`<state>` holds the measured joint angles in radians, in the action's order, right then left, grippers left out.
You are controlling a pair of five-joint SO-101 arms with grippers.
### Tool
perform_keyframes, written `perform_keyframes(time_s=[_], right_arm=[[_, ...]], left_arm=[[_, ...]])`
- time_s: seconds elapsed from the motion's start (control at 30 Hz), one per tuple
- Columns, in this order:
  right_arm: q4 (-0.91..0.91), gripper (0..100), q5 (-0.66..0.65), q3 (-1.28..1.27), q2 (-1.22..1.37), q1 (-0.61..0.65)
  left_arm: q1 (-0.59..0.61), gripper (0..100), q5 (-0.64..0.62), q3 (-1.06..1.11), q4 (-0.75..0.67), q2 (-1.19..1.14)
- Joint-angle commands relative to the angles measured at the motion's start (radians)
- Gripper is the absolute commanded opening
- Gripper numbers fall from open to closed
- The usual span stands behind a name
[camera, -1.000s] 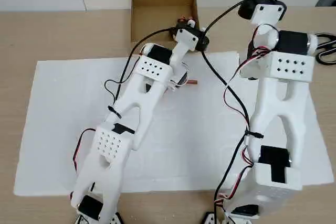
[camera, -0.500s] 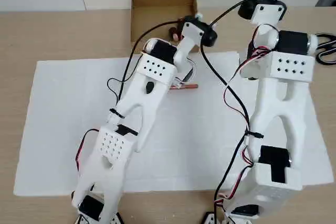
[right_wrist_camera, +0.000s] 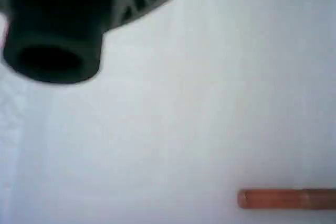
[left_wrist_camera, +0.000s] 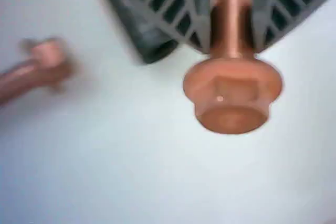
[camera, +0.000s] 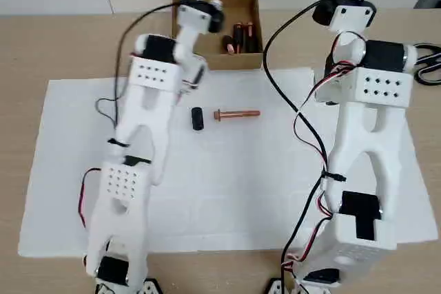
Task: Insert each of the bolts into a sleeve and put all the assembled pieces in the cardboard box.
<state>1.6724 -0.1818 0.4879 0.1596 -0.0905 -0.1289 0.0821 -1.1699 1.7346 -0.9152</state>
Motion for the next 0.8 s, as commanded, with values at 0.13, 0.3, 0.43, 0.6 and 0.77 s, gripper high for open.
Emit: perform_keyframes(time_s=[0.13, 0.3, 0.43, 0.6, 0.77], right_arm=[[-0.002, 0.4, 0.008, 0.003, -0.061, -0.004], [-0.005, 0.4, 0.011, 0.003, -0.061, -0.004], [-0.002, 0.4, 0.011, 0.003, -0.061, -0.004], [0.001, 0.4, 0.011, 0.003, -0.061, -0.004], [0.002, 0.4, 0.012, 0.003, -0.061, -0.004]], left_arm=[[0.060, 1, -0.054, 0.243, 0.020, 0.196], [0.061, 1, -0.060, 0.435, 0.018, 0.390], [0.061, 1, -0.063, 0.598, 0.002, 0.500], [0.092, 1, -0.071, 0.760, -0.104, 0.545], [0.157, 1, -0.069, 0.943, -0.316, 0.529]])
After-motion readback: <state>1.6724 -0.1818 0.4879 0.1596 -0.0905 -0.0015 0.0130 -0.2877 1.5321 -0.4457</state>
